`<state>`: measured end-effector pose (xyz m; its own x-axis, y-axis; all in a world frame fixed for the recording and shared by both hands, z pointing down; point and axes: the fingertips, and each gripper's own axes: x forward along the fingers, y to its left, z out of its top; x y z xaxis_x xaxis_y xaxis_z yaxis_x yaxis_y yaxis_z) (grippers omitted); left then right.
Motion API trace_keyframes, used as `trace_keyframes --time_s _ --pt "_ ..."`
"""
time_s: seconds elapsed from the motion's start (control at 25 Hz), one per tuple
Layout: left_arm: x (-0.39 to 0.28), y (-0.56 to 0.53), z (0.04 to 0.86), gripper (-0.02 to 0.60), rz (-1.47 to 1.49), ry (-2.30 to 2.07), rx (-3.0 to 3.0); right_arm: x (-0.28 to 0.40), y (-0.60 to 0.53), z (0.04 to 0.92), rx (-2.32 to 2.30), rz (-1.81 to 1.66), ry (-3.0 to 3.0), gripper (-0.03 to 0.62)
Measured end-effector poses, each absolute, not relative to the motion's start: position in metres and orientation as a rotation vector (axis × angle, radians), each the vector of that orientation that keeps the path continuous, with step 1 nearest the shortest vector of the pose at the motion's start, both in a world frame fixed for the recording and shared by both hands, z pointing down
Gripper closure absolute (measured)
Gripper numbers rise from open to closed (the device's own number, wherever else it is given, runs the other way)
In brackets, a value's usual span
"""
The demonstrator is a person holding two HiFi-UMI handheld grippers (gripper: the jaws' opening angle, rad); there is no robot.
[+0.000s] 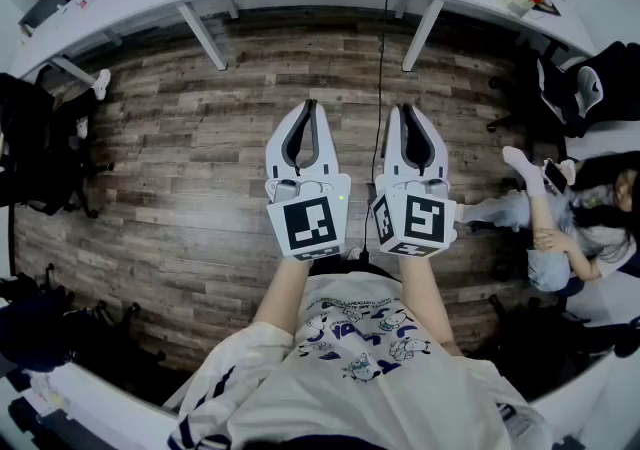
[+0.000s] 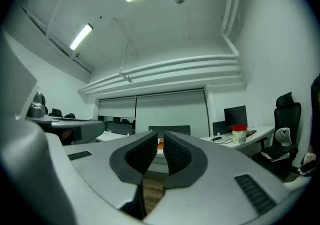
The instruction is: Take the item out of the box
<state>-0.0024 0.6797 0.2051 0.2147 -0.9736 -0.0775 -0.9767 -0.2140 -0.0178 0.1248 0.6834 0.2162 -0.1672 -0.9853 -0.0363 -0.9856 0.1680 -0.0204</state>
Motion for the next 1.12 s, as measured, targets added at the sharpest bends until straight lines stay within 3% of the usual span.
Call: trace_keyframes --time_s 1.12 --pt "-0.053 0.641 0.215 0.56 0.131 1.943 -2.431 0.078 0.651 0.23 -1.989 -0.056 2.36 0.537"
